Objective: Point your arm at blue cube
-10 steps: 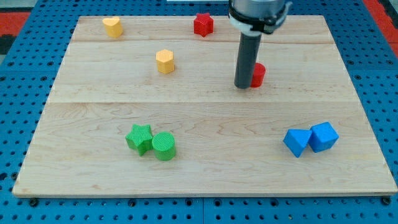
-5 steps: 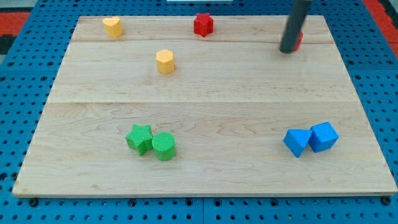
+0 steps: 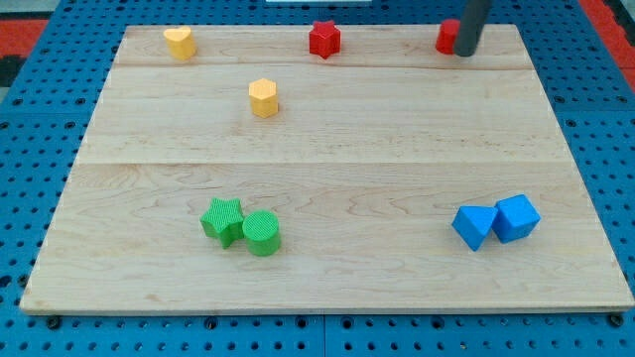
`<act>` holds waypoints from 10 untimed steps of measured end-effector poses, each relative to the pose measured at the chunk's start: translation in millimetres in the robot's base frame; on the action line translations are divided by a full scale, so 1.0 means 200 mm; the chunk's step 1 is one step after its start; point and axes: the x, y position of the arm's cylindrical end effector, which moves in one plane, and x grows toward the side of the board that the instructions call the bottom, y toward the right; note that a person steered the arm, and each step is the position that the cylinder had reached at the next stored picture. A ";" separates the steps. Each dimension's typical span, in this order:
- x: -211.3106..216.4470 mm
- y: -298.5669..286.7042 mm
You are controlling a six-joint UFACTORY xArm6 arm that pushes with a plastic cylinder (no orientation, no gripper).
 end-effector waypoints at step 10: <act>0.16 0.22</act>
